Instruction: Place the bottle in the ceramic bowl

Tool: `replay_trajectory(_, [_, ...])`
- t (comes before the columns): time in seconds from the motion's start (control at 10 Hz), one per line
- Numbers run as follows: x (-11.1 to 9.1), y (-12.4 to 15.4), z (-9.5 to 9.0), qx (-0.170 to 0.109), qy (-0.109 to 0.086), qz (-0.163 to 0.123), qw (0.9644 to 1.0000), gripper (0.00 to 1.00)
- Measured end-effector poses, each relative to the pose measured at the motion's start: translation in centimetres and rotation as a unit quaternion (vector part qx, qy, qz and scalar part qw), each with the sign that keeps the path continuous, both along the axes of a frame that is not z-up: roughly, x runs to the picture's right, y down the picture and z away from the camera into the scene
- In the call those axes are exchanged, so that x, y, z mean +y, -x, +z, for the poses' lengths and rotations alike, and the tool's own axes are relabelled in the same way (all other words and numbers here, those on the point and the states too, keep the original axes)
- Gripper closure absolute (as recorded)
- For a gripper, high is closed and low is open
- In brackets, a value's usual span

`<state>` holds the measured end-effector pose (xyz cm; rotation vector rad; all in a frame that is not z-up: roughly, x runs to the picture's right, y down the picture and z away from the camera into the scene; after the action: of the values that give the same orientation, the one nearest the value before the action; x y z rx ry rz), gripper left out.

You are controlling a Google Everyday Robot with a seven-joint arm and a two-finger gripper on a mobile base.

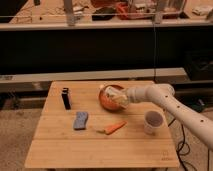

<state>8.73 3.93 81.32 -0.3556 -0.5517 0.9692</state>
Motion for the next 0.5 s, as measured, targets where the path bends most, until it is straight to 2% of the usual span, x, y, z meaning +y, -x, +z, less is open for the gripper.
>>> replay_trajectory(0.1, [0.02, 0.11, 0.07, 0.0, 0.0, 0.0, 1.0, 0.9])
replay_trajectory(0.2, [0.05, 0.17, 0.12, 0.0, 0.001, -0.001, 1.0, 0.84])
replay_trajectory(0.4, [-0.01, 0.07, 0.3, 0.023, 0.0, -0.001, 0.9997, 0.63])
replay_trajectory(0.5, [-0.12, 0.11, 0.47, 0.037, -0.002, -0.002, 0.9993, 0.55])
